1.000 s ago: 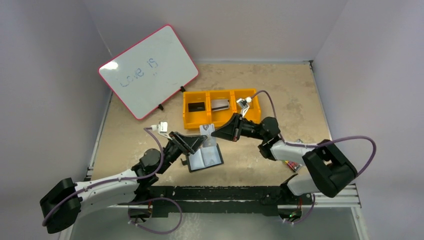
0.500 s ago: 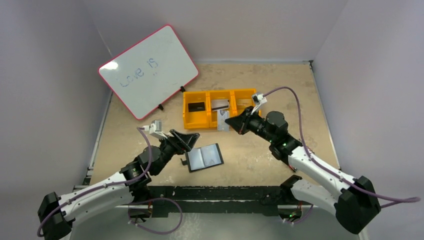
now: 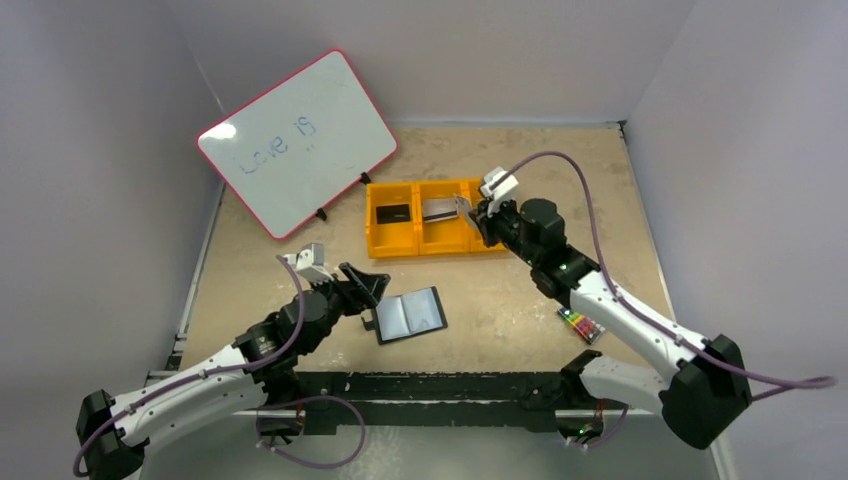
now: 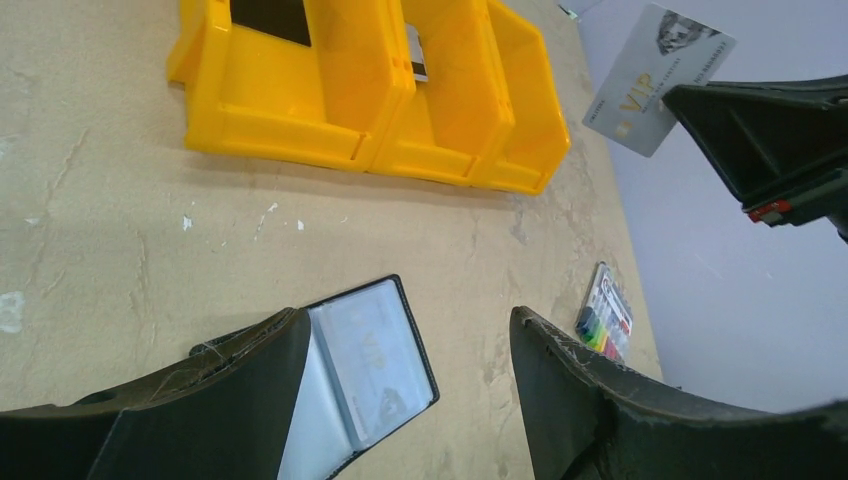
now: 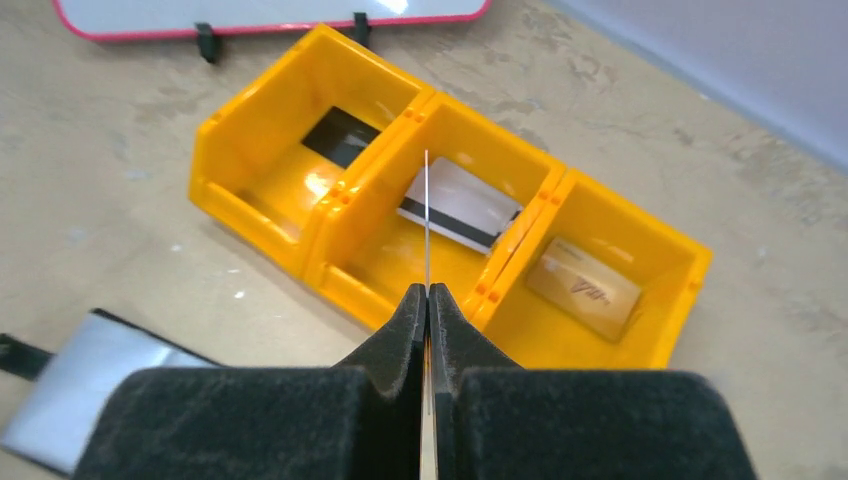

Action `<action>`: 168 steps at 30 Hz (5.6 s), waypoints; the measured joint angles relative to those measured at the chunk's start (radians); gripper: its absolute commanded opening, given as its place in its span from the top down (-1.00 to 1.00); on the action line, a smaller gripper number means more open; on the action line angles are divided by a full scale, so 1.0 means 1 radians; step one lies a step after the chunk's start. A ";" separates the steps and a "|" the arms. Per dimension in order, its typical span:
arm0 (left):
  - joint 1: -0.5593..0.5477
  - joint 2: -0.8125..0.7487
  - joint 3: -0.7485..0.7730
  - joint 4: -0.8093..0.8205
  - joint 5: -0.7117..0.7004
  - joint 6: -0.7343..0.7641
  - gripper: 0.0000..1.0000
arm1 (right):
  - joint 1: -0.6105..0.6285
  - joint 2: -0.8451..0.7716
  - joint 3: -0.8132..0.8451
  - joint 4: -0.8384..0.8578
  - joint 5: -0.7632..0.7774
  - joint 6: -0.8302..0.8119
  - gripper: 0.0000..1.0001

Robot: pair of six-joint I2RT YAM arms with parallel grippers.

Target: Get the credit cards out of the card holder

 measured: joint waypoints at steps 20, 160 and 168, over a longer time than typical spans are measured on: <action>0.000 -0.027 0.124 -0.207 -0.125 0.055 -0.47 | 0.059 0.523 0.287 -0.040 0.092 -0.516 1.00; 0.000 0.124 0.175 -0.239 -0.035 0.006 -0.47 | 0.006 0.990 0.701 -0.408 0.174 0.352 0.84; 0.000 0.120 0.175 -0.242 -0.041 0.007 -0.47 | 0.006 1.030 0.729 -0.349 0.251 0.370 0.82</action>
